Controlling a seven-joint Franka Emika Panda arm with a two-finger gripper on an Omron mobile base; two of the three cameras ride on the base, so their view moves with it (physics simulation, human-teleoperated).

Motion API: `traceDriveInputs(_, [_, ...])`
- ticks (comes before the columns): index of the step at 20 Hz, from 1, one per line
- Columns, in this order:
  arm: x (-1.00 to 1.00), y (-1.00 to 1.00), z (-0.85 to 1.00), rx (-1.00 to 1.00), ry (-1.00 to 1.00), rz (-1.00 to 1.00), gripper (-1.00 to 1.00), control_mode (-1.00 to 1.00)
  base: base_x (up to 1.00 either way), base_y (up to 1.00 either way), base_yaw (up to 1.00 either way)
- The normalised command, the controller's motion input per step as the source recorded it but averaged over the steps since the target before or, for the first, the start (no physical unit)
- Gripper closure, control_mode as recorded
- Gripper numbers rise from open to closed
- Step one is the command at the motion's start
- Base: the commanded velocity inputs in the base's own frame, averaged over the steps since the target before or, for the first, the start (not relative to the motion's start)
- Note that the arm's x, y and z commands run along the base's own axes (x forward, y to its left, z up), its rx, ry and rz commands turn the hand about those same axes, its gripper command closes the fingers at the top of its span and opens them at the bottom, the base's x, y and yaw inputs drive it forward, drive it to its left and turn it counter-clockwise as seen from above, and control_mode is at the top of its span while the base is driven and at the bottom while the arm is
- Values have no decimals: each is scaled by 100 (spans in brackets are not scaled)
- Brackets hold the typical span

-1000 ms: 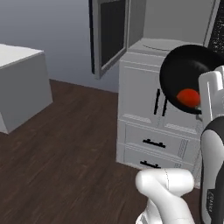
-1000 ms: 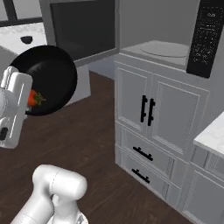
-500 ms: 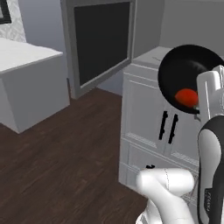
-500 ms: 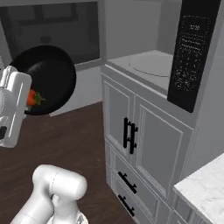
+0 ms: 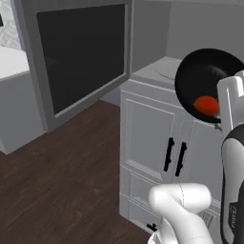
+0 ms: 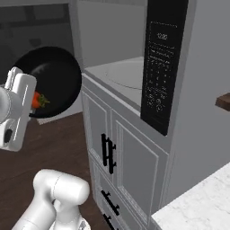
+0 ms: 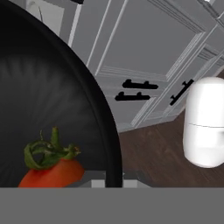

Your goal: Pick the tomato from the sink and place it in the bowl. Then pick the bowl and place it in the microwave. Then close the microwave door and press the start button.

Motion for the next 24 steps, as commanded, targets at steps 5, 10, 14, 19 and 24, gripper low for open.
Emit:
traceDriveInputs(5, [0, 0, 0, 0, 0, 0, 100, 100, 22, 7, -25])
traceDriveInputs(10, [0, 0, 0, 0, 0, 0, 100, 100, 37, 16, -33])
traceDriveInputs(14, [0, 0, 0, 0, 0, 0, 100, 100, 61, 12, -11])
traceDriveInputs(19, [0, 0, 0, 0, 0, 0, 100, 100, 51, 5, -13])
traceDriveInputs(24, [0, 0, 0, 0, 0, 0, 100, 100, 5, 0, -20])
